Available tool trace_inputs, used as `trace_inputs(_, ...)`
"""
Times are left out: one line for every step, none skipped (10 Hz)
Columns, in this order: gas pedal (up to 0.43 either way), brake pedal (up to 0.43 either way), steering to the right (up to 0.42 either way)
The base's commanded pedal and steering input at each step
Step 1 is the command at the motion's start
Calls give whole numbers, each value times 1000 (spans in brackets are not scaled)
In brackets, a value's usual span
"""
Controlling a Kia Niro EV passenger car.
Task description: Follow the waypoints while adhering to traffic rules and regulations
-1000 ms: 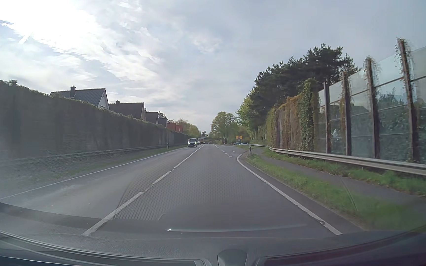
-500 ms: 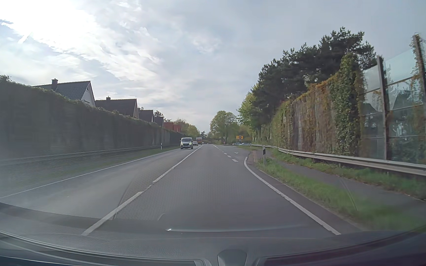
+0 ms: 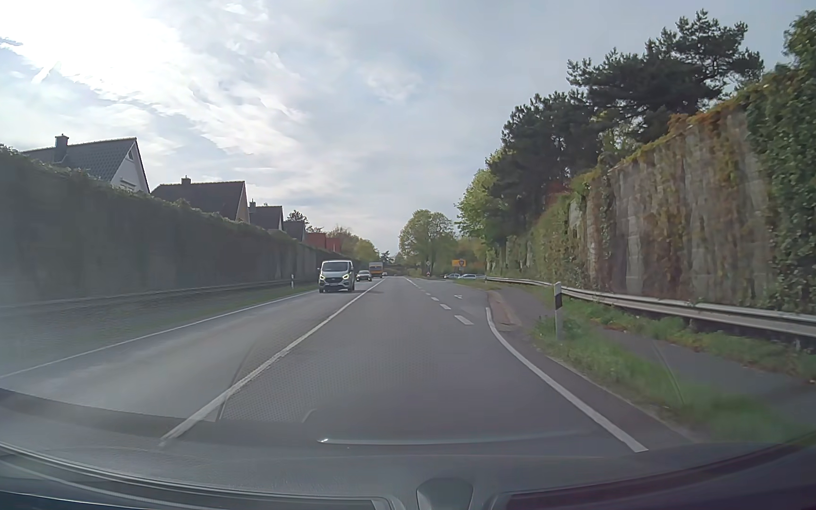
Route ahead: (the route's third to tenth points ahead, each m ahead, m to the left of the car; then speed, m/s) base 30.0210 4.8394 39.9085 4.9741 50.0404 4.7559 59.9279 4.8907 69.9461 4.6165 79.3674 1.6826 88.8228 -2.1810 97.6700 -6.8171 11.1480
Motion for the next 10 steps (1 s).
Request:
trace_inputs(0,6,16)
trace_inputs(0,6,23)
trace_inputs(0,6,31)
trace_inputs(0,12,35)
trace_inputs(0,12,37)
trace_inputs(0,6,37)
trace_inputs(0,12,37)
trace_inputs(0,12,37)
trace_inputs(0,12,38)
trace_inputs(0,12,38)
